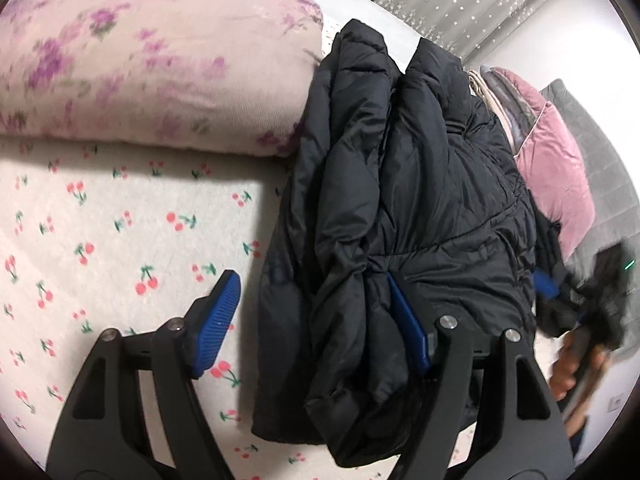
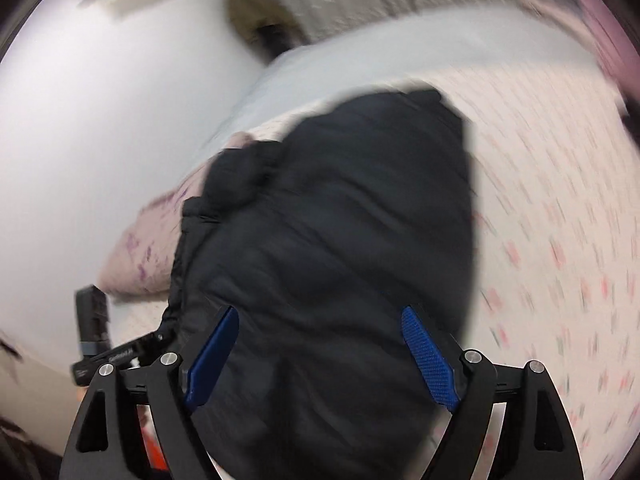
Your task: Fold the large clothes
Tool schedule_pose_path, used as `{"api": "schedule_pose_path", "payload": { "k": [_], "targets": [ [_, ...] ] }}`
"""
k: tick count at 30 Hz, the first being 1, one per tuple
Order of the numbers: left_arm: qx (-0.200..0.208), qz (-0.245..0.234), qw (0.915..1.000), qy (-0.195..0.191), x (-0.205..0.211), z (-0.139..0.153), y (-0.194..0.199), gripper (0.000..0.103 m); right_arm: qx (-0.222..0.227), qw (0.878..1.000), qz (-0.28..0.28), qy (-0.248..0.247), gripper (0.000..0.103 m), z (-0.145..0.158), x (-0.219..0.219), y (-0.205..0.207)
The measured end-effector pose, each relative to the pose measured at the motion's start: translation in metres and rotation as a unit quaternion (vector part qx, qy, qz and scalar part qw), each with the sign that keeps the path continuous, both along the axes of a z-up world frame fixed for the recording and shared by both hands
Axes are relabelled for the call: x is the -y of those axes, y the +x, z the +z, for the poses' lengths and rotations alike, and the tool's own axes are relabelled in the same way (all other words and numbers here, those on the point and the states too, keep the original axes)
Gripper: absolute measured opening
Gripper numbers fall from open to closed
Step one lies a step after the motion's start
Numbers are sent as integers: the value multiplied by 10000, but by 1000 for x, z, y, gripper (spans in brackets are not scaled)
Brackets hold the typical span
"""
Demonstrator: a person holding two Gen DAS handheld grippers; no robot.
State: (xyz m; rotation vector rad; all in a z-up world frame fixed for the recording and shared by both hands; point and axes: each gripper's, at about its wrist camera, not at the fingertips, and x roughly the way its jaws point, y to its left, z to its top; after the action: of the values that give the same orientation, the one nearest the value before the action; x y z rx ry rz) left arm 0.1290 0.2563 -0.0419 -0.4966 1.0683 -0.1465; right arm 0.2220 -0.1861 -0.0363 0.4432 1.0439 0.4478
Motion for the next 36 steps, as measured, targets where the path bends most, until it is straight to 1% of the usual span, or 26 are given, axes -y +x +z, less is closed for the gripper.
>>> {"api": "schedule_pose_path", "payload": {
  "k": [1,2,3,4,5,6,7,9,12,14,18,21,28,29,30,31,32,33,34,35,36],
  "targets": [
    [-8,33,10000,-80,-1,-1,-2,75,-193,9992,-257,238,85,-15,21,-5],
    [-19,62,9999,-157,0,-2,-5,76,-359,9979,-422,346,85,-24,31,-6],
    [-46,81,9997,-246,-1,-4,-6,77,-705,9939,-643,545,85,-39,43,-5],
    [-62,82,9995,-309,-1,-6,-9,77,-909,9903,-727,764,85,-47,49,-4],
    [-80,70,9991,-411,-1,-8,-10,77,-1042,9852,-774,1116,85,-54,54,-4],
    [-104,49,9985,-535,-2,-11,-11,77,-1074,9820,-773,1345,85,-58,55,-4],
    [-116,33,9982,-592,-5,-12,-10,77,-1081,9811,-728,1430,85,-60,52,-3],
    [-134,33,9971,-747,-7,-16,-10,79,-1106,9821,-542,1425,85,-62,43,-1],
    [-176,44,9959,-881,-9,-20,-11,80,-1126,9852,-399,1233,85,-66,30,0],
    [-151,22,9962,-856,-9,-20,-11,81,-1176,9844,-365,1254,85,-71,26,1],
    [-129,-54,9964,-841,-7,-19,-8,81,-1234,9804,-449,1471,86,-81,22,5],
    [-115,-73,9966,-813,1,-19,-5,81,-1234,9795,-447,1530,86,-85,20,7],
    [-140,-116,9959,-882,0,-22,-4,81,-1036,9854,-412,1289,86,-85,1,10],
    [-141,-128,9961,-863,0,-22,-4,81,-1005,9864,-420,1232,85,-84,-2,10],
    [-126,-136,9964,-822,1,-22,-5,79,-975,9874,-427,1175,85,-83,-5,10],
    [-78,-162,9964,-830,3,-21,-6,70,-944,9882,-419,1128,83,-79,-4,8],
    [-55,-185,9959,-889,5,-21,-6,66,-910,9889,-416,1103,77,-76,-3,8],
    [-43,-155,9959,-890,7,-20,-6,59,-837,9900,-402,1058,74,-72,-5,7],
    [3,-145,9960,-884,9,-20,-7,52,-762,9914,-394,990,66,-68,-10,9],
    [40,-139,9962,-862,10,-19,-7,48,-702,9923,-383,949,57,-64,-12,9],
    [69,-108,9964,-841,11,-18,-7,42,-597,9935,-365,900,53,-58,-13,7]
  ]
}}
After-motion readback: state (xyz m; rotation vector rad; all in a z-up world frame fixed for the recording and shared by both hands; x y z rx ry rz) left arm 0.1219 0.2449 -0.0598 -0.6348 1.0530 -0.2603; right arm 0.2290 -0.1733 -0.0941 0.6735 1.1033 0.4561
